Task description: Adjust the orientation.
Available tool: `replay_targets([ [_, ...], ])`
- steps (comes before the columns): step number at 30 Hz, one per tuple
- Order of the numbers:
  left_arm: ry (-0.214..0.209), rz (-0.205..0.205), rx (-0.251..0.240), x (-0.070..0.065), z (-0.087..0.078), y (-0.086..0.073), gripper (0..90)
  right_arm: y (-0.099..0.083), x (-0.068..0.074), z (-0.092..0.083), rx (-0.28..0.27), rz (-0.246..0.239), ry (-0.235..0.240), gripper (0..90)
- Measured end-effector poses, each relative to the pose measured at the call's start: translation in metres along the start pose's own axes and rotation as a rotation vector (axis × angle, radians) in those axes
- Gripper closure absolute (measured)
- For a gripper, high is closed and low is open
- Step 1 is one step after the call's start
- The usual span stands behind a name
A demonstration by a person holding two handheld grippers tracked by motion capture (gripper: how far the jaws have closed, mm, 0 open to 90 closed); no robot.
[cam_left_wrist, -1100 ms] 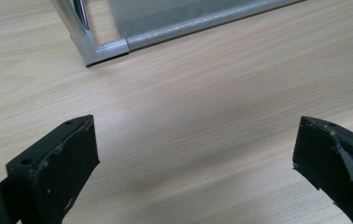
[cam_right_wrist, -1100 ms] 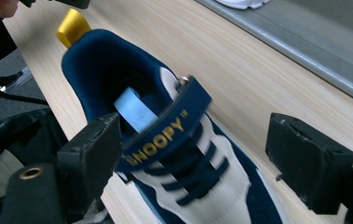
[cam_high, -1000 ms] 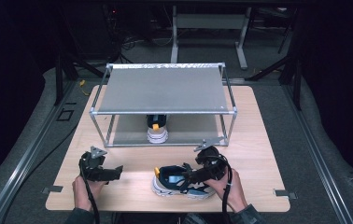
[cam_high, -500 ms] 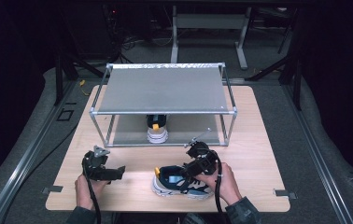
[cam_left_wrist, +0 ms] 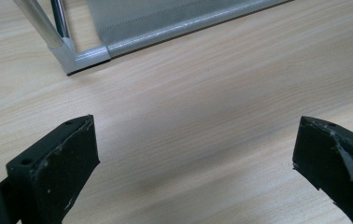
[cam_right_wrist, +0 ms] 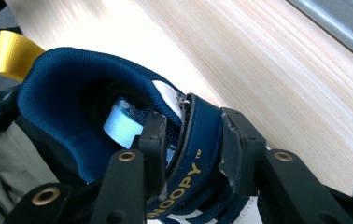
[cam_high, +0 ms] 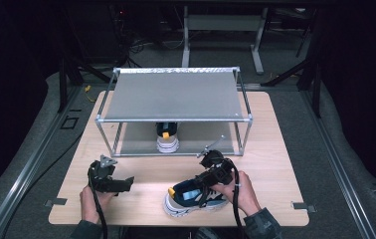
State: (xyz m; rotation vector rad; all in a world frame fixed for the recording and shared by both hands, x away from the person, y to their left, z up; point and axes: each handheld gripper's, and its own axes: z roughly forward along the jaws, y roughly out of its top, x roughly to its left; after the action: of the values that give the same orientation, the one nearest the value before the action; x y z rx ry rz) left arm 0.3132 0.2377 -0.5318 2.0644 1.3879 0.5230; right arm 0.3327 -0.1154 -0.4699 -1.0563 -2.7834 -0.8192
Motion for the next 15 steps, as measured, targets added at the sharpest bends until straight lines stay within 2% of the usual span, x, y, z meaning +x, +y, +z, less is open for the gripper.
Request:
replay_targets([
  [7, -0.004, 0.002, -0.005, 0.0, -0.001, 0.0, 0.0, 0.005, -0.003, -0.008, -0.007, -0.076, -0.018, 64.9],
  [12, -0.009, 0.005, -0.006, -0.002, -0.001, 0.002, 0.0, 0.02, -0.009, -0.014, 0.003, -0.133, -0.034, 65.1],
  [15, -0.013, 0.004, -0.004, -0.003, -0.001, 0.003, 0.0, 0.024, -0.013, -0.014, 0.001, -0.142, -0.031, 65.0],
])
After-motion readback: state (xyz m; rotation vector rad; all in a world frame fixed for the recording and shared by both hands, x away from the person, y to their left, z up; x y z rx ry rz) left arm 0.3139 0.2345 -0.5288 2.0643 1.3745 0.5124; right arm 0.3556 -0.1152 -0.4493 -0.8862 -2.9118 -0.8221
